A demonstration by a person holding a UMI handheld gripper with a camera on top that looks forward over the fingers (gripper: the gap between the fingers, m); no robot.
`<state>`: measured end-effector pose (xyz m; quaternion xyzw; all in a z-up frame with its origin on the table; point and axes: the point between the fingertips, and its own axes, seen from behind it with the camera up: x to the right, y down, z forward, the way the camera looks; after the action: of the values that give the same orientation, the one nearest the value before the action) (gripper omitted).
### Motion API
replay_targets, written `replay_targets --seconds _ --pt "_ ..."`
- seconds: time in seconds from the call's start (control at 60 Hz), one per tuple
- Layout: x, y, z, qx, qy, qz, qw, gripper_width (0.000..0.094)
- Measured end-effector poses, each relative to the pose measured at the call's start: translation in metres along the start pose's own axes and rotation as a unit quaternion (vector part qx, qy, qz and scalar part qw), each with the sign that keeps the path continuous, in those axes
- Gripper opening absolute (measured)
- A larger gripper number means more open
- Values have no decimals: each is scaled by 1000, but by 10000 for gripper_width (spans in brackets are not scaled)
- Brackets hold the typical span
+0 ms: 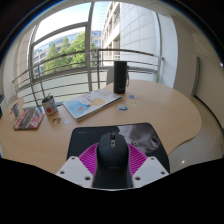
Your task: Arrange mouse
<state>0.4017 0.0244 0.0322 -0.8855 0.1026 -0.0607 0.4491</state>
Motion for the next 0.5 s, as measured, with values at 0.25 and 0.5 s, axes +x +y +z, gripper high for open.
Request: replay_targets --seconds 0.25,0.5 --pt "18 33 30 -32 -17 -6 999 536" --pt "26 9 -33 -21 21 -25 999 846"
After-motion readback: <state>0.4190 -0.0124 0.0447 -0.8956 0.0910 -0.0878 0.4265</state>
